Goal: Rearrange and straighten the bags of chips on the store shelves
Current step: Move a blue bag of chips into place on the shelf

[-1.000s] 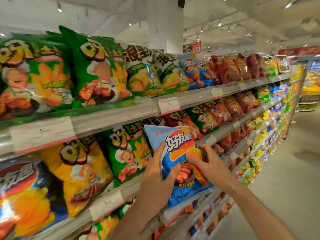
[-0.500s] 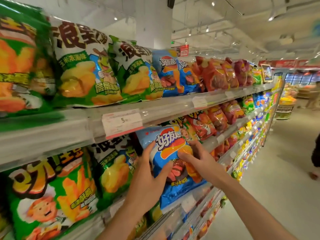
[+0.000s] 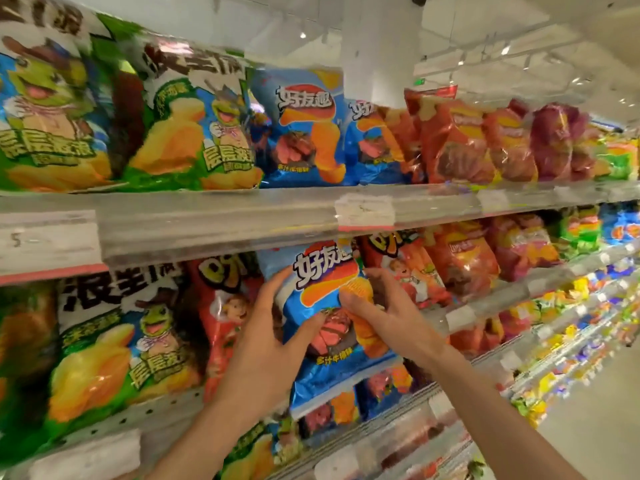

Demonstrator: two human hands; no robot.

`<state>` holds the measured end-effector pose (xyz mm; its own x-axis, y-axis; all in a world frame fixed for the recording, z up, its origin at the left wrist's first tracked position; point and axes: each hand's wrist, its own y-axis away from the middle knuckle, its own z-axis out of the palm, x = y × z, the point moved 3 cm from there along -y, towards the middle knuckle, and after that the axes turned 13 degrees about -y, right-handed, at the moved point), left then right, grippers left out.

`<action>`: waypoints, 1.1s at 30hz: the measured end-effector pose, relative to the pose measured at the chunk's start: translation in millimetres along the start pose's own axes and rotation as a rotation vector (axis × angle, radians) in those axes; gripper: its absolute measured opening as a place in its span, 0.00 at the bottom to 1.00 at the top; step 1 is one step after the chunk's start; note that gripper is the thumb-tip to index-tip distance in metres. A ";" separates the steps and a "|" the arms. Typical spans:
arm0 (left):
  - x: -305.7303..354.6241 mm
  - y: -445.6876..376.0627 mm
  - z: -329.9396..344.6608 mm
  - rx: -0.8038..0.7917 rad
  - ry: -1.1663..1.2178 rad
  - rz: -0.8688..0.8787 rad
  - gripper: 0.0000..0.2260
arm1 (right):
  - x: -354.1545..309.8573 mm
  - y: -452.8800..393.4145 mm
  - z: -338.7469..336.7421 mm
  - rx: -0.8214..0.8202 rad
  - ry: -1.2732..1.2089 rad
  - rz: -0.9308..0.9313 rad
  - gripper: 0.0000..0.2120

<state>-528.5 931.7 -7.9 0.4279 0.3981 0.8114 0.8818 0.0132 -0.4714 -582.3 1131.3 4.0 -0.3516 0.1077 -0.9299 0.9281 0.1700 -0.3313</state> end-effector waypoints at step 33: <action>45.1 -10.6 112.8 0.192 -0.262 -0.127 0.29 | 39.5 -88.5 -212.1 0.159 0.497 -0.145 0.31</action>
<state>-540.9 1053.0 -5.4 0.2298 0.6043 0.7629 0.8605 0.2400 -0.4494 -704.3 1328.3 30.5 -0.4572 0.5507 -0.6983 0.8594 0.0713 -0.5064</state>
